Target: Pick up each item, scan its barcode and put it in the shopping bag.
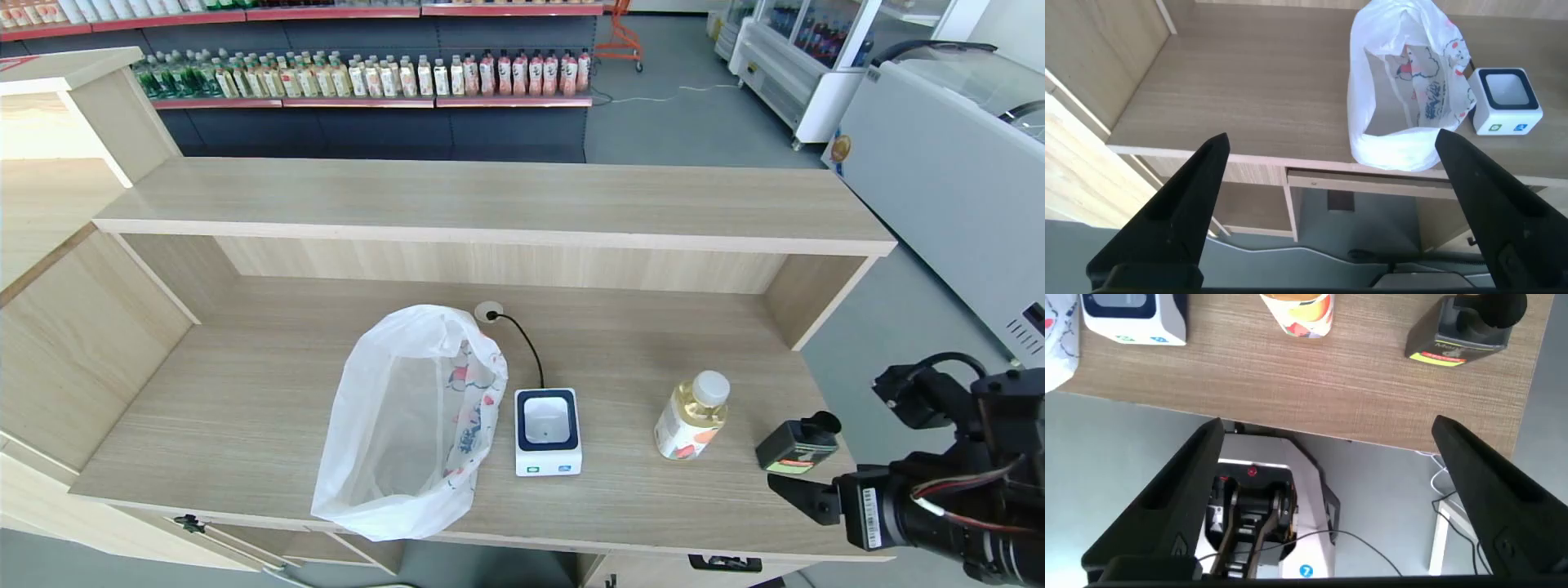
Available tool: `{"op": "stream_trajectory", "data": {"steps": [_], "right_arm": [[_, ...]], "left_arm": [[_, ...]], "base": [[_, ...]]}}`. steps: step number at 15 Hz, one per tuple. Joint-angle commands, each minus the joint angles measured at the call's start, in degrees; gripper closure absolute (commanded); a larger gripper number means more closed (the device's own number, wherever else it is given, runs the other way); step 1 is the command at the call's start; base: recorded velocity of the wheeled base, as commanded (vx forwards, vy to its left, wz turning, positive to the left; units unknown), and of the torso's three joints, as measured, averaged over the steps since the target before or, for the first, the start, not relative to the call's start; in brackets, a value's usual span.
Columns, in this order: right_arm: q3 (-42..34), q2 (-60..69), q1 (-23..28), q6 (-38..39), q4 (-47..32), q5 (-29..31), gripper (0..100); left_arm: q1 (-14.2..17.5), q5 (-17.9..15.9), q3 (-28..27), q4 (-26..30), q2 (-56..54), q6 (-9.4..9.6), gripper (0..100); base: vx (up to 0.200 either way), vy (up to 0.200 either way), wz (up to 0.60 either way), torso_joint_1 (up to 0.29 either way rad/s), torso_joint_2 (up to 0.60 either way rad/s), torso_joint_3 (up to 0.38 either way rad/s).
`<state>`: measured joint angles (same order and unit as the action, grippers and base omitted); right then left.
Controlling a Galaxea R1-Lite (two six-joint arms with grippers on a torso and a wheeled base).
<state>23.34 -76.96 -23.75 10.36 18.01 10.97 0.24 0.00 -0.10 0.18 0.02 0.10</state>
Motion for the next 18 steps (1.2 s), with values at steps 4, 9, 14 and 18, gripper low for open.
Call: {"op": "stream_trajectory", "data": {"steps": [4, 9, 14, 18], "right_arm": [[-2.08, -22.97, -1.74, 2.03, 16.8, 10.21, 0], [2.85, -31.76, -2.97, 1.94, 24.36, 10.74, 0], [8.03, -40.64, -3.5, -2.89, 35.52, 11.35, 0], [9.88, -44.24, -4.29, -4.39, 39.74, 11.35, 0]], "left_arm": [[0.02, 0.0, 0.01, -0.01, -0.02, -0.01, 0], [0.02, 0.0, 0.01, -0.01, -0.02, -0.01, 0], [0.02, 0.0, 0.01, -0.01, -0.02, -0.01, 0], [0.02, 0.0, 0.01, -0.01, -0.02, -0.01, 0]], "base": [[0.0, 0.0, 0.0, 0.0, 0.0, 0.0], [0.0, 0.0, 0.0, 0.0, 0.0, 0.0], [0.0, 0.0, 0.0, 0.0, 0.0, 0.0], [0.0, 0.0, 0.0, 0.0, 0.0, 0.0]]}}
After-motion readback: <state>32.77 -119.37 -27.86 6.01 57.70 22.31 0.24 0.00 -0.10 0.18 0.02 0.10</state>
